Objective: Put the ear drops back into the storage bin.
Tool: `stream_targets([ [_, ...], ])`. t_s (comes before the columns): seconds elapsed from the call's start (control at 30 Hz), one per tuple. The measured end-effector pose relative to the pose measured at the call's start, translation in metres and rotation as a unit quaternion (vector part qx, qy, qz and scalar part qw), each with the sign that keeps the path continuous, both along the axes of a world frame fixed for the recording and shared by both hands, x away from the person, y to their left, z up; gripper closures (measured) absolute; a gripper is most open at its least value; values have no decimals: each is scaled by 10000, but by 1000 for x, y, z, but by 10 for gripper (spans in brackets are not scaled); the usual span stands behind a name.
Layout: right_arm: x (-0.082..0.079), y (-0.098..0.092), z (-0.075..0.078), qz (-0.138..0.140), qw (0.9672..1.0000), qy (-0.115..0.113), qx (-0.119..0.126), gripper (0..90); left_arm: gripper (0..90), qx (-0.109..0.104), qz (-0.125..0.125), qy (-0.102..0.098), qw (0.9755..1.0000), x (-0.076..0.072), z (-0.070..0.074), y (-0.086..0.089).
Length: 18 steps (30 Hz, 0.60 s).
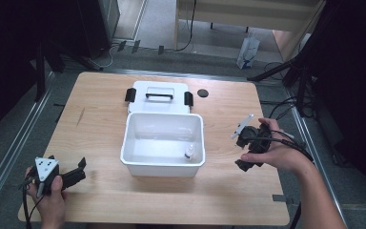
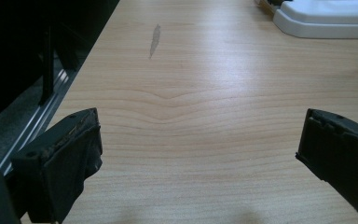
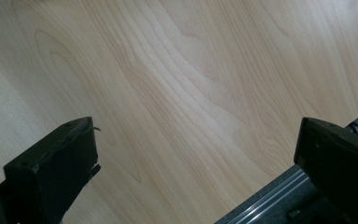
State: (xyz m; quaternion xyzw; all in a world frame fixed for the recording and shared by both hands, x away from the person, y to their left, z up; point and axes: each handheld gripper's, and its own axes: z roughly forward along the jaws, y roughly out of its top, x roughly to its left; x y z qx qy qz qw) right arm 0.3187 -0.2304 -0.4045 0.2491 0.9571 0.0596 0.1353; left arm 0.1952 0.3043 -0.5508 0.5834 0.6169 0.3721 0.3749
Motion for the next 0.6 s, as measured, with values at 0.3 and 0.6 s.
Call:
stream_targets([
  [0.3, -13, -31, -28, -390, 9991, -15, 139, 0, 3, 3, 1, -2, 10000, 0, 0, 0],
  [0.6, -27, -59, -54, -731, 9967, -52, 357, 0, 3, 22, 7, -14, 10000, 0, 0, -1],
])
